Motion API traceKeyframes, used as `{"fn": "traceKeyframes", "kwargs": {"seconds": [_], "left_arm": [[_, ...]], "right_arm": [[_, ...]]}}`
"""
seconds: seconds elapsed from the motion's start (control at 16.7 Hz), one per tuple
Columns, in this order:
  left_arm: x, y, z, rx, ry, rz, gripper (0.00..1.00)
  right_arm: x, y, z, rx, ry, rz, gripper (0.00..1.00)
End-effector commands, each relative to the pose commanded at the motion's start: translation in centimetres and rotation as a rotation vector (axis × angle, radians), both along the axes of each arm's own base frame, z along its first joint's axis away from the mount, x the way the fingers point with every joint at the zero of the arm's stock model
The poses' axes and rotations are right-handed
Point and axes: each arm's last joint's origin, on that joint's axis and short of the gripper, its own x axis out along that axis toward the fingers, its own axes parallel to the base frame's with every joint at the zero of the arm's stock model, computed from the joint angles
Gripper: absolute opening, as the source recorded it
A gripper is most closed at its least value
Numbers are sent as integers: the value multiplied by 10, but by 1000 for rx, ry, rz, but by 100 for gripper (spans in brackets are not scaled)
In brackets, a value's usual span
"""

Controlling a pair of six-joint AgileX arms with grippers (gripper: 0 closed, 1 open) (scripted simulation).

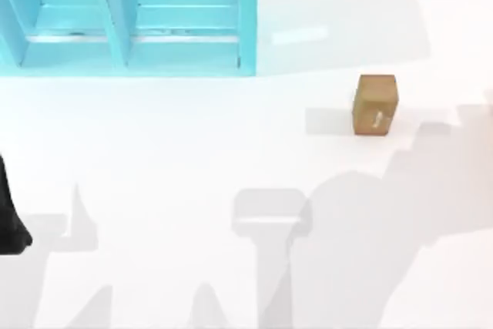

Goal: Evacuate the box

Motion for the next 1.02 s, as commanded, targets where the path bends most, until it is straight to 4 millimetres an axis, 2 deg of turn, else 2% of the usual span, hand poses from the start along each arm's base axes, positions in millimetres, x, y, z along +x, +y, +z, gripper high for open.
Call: {"fn": "traceKeyframes", "kwargs": {"seconds": [0.3, 0.48, 0.6, 0.78, 0.9, 1.02], "left_arm": [[0, 0, 0, 0, 0, 0, 100], [0, 0, 0, 0, 0, 0, 100], [0, 0, 0, 0, 0, 0, 100], [0, 0, 0, 0, 0, 0, 100], [0, 0, 0, 0, 0, 0, 100], [0, 0, 0, 0, 0, 0, 100]], "right_arm": [[1, 2, -1, 1, 2, 3, 0], [12, 26, -11, -4, 22, 4, 0], [24, 63, -20, -15, 27, 5, 0], [34, 148, -36, -33, 21, 22, 0], [28, 209, -52, -42, 25, 34, 0], [14, 253, -69, -52, 29, 31, 0]]}}
